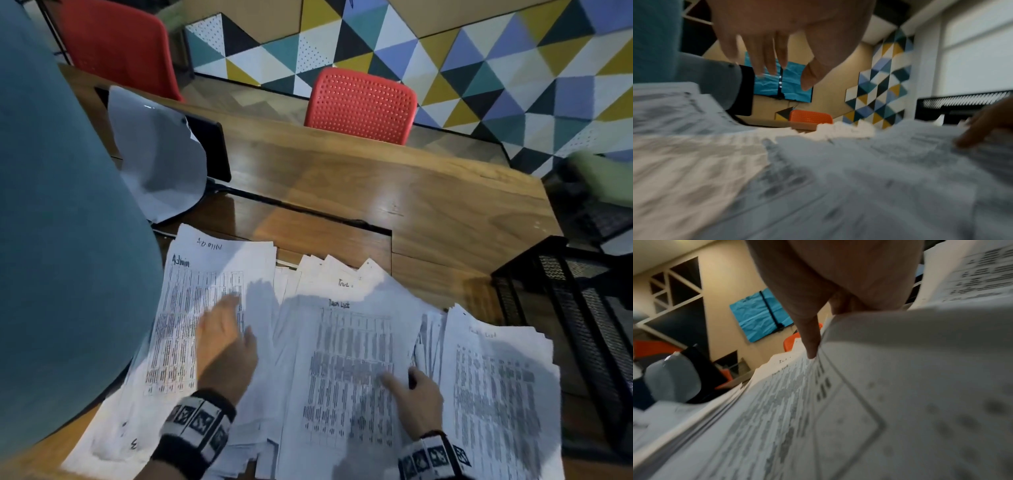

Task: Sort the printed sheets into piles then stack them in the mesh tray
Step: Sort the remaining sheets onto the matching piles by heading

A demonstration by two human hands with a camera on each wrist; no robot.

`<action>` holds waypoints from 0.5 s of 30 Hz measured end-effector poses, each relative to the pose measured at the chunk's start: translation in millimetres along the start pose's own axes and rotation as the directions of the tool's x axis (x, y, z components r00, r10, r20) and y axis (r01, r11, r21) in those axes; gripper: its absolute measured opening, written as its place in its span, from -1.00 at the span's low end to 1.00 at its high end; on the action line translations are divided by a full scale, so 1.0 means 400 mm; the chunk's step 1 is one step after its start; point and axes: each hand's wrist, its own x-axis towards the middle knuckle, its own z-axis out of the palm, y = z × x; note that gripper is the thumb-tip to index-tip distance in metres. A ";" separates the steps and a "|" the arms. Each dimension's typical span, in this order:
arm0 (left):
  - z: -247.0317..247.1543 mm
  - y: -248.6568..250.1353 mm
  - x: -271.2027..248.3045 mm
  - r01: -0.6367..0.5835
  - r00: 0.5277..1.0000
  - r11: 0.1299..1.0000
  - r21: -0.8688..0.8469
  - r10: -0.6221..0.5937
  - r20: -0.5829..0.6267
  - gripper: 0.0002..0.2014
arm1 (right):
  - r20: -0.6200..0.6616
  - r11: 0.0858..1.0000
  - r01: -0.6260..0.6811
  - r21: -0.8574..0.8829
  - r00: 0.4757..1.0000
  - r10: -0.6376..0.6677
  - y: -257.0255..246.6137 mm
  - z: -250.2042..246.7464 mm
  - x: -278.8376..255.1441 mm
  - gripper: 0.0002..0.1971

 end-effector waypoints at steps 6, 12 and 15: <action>0.093 0.112 0.049 0.056 0.948 0.934 -0.354 0.061 0.312 -0.48 | 0.178 0.843 -0.039 0.536 0.982 -0.068 0.006 -0.076 -0.032 -0.73; 0.089 0.174 0.104 0.422 0.683 0.783 -0.458 0.058 0.728 -0.12 | 0.236 0.697 -0.143 0.703 0.971 -0.038 0.027 -0.124 -0.040 -0.55; 0.107 0.164 0.092 0.502 0.619 0.770 -0.394 -0.003 0.785 -0.52 | 0.206 0.719 -0.181 0.670 0.977 0.054 0.039 -0.123 -0.032 -0.64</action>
